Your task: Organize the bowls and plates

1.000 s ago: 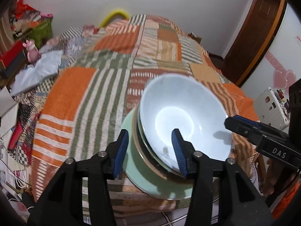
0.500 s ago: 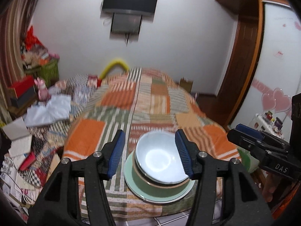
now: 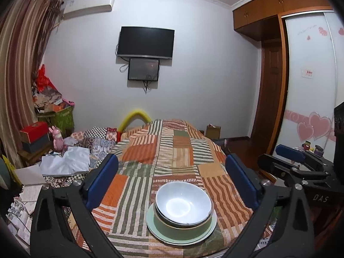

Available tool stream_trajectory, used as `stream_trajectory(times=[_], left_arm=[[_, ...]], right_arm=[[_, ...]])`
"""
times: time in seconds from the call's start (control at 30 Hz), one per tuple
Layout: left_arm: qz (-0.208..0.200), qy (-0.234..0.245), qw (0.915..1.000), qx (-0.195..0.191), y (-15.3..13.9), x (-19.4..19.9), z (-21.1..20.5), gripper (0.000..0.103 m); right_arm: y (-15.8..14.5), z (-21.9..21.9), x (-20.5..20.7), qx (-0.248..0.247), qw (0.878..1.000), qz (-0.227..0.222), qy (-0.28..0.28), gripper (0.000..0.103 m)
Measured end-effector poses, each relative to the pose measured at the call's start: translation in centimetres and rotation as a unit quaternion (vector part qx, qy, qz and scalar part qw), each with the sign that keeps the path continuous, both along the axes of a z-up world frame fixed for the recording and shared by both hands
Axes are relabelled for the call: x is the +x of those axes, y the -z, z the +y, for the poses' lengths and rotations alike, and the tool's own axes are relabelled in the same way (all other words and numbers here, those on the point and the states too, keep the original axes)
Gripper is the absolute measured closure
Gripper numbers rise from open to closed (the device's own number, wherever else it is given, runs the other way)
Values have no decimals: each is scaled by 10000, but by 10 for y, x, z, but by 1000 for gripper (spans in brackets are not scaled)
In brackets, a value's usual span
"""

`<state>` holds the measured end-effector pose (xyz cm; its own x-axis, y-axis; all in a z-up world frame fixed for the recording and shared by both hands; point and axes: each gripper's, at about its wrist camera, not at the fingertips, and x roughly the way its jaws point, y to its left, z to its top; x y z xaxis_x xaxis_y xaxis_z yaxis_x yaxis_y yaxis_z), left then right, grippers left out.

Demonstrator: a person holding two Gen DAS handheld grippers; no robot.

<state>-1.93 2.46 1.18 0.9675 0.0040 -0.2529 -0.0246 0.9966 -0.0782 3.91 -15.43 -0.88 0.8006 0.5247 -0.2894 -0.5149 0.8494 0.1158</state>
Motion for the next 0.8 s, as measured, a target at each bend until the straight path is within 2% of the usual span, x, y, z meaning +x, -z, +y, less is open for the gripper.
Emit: stream_trajectory(times=[0.1, 0.23, 0.8], left_arm=[[-29, -3, 10000, -30, -2, -2, 1, 1], [-88, -44, 9999, -59, -2, -3, 3, 1], [-76, -46, 9999, -112, 0, -3, 4, 0]], right_arm=[[-3, 0, -2, 32, 9999, -112, 62, 5], [-6, -3, -7, 108, 9995, -259, 173, 1], [-6, -7, -11, 128, 9993, -256, 247, 0]])
